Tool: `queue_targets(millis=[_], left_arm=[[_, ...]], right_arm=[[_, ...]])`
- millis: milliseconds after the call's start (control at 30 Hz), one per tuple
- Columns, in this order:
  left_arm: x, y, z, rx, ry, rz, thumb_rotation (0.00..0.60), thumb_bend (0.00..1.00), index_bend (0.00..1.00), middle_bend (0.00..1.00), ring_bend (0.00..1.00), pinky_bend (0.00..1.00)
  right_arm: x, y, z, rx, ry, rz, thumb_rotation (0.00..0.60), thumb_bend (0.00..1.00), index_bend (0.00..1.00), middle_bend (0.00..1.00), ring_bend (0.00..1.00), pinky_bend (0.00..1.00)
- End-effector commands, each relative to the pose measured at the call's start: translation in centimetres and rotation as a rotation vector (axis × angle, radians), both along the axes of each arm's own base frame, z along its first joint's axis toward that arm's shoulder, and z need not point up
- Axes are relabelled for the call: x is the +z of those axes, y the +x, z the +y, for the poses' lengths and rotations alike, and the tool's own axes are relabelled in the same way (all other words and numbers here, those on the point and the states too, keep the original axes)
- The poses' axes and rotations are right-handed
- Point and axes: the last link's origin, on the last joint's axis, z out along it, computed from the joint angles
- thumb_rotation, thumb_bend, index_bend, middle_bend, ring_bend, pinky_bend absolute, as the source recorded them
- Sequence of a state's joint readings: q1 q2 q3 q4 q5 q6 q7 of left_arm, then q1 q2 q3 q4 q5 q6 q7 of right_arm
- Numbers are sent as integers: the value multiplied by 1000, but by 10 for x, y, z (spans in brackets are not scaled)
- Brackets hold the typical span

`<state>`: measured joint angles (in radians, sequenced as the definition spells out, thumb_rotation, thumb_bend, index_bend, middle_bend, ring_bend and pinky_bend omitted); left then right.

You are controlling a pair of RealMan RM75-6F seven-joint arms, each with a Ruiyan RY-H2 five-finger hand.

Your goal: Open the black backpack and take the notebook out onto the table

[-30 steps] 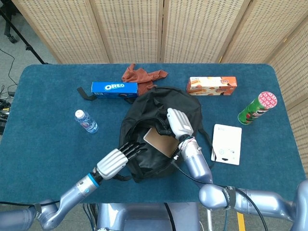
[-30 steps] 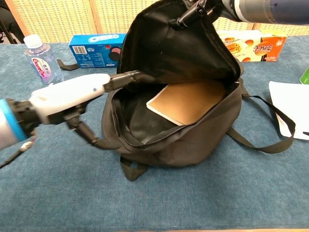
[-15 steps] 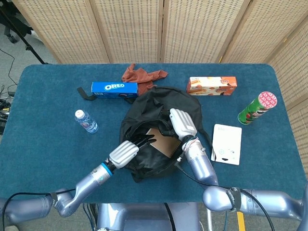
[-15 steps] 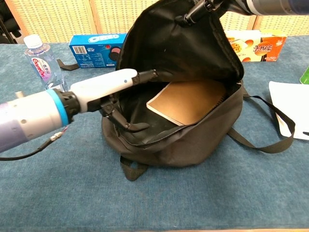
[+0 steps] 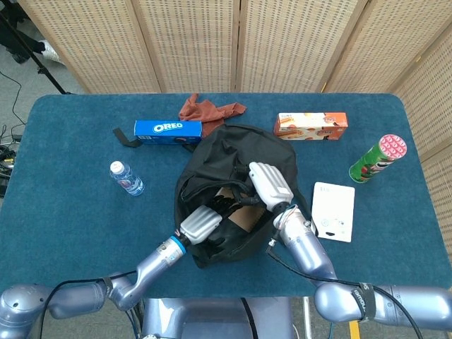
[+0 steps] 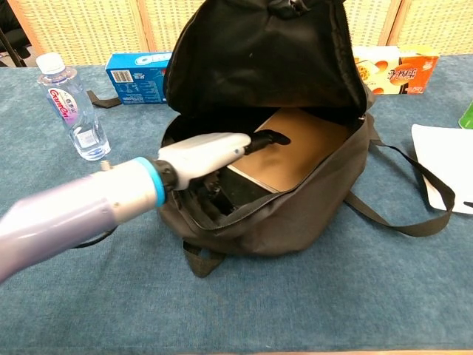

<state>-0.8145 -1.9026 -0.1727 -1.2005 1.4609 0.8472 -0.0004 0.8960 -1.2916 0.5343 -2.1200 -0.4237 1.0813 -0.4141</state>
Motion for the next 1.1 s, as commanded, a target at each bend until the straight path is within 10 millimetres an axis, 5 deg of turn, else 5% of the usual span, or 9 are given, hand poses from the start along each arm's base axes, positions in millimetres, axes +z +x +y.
queue_targets(millis=[33,267,500,1100], left_arm=[[-9,11,4,-8,20,8,600,290,40,0,0,0],[-15,26,10,-29,54,32,600,274,40,0,0,0],[-18,35,22,-44,64,126,600,103,18,0,0,0],[-35,54,37,-64,111,179,600,111,7,0,0,0]], right_arm=[[1,-1,3,19,16,6,600,569,676,568,449,591],[4,-4,4,33,20,11,600,569,676,568,449,591],[10,-9,1,27,16,10,600,569,676,568,450,591],[12,-6,5,53,29,24,600,569,676,568,449,591]])
